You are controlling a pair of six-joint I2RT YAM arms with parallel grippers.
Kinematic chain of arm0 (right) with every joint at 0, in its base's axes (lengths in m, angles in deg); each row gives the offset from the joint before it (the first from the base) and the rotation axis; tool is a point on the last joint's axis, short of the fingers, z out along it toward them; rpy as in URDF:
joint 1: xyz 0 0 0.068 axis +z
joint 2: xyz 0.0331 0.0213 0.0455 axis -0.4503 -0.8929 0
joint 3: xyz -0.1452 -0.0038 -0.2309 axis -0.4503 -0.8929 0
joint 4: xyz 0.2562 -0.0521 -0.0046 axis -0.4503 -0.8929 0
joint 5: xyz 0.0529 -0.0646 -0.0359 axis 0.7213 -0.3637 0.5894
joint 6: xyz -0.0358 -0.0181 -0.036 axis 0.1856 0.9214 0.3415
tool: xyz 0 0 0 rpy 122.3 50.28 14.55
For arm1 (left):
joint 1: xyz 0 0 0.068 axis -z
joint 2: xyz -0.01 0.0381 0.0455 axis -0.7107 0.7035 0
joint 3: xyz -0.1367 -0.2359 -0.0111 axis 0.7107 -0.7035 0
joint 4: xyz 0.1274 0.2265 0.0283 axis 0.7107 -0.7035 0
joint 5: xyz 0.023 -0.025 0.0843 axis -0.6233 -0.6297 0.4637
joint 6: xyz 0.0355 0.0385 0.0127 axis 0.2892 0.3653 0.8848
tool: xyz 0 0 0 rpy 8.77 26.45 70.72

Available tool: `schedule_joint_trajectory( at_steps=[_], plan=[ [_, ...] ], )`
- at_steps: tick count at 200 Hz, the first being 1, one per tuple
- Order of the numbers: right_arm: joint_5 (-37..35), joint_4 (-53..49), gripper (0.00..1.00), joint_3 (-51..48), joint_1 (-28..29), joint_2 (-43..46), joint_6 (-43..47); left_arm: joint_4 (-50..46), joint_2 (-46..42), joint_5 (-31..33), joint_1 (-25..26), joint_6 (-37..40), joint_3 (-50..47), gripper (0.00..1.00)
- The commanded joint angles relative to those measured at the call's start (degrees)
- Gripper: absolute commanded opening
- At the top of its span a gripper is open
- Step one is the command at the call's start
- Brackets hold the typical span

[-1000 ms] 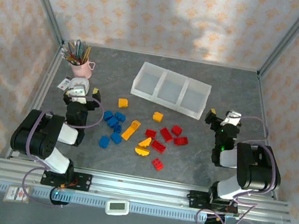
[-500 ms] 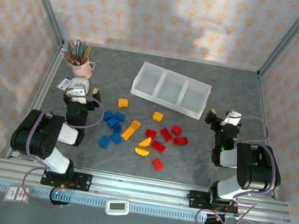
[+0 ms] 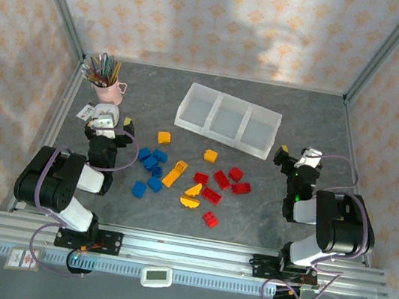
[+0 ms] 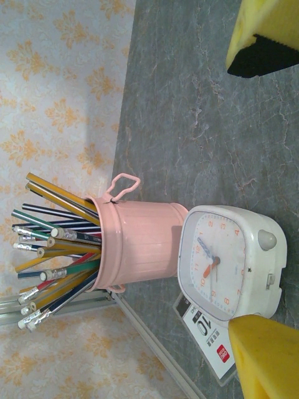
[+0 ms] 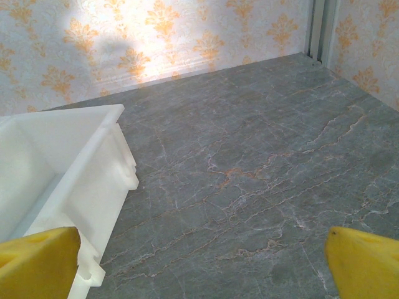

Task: Sort the legos into containers by color
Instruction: Pick up the lego from the center of the table.

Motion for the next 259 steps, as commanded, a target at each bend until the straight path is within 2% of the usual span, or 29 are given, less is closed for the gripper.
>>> schedule_joint_trajectory(
  at_steps=[1,57,92,126,158,190,206,220,240,259],
  plan=[
    [0.1,2.5,1.00,0.6,0.3,0.6,0.8,1.8,0.0,-0.8,0.0,0.8,-0.1,0.99],
    [0.2,2.6,1.00,0.5,0.3,0.5,0.7,1.8,0.1,-0.7,0.0,0.7,-0.1,1.00],
    [-0.1,2.3,1.00,0.6,0.3,1.1,0.5,1.8,-2.2,6.5,0.0,-1.9,-0.9,1.00],
    [0.4,-2.6,1.00,1.3,0.3,6.2,0.8,-4.8,-7.9,5.6,0.0,-1.7,-0.2,1.00],
    [-0.5,-11.9,1.00,3.6,0.3,14.2,-0.5,-15.0,-16.3,6.1,0.0,-4.5,1.0,0.99],
    [0.9,-25.5,1.00,8.2,0.3,23.0,-6.7,-27.4,-24.9,3.3,-0.1,-12.8,4.7,1.00],
    [4.0,-28.2,1.00,8.9,0.3,26.3,-11.6,-32.8,-28.0,1.4,-0.1,-18.9,6.6,0.99],
    [5.3,-29.7,1.00,8.8,0.3,28.3,-19.5,-33.3,-30.2,0.2,-0.2,-23.5,6.3,1.00],
    [2.7,-37.2,1.00,9.8,0.3,28.8,-30.6,-30.3,-33.2,-0.8,-0.2,-29.7,2.8,1.00],
    [3.3,-38.1,1.00,9.3,0.3,28.0,-30.8,-31.1,-36.1,1.2,-0.8,-37.8,0.1,0.99]
  ],
)
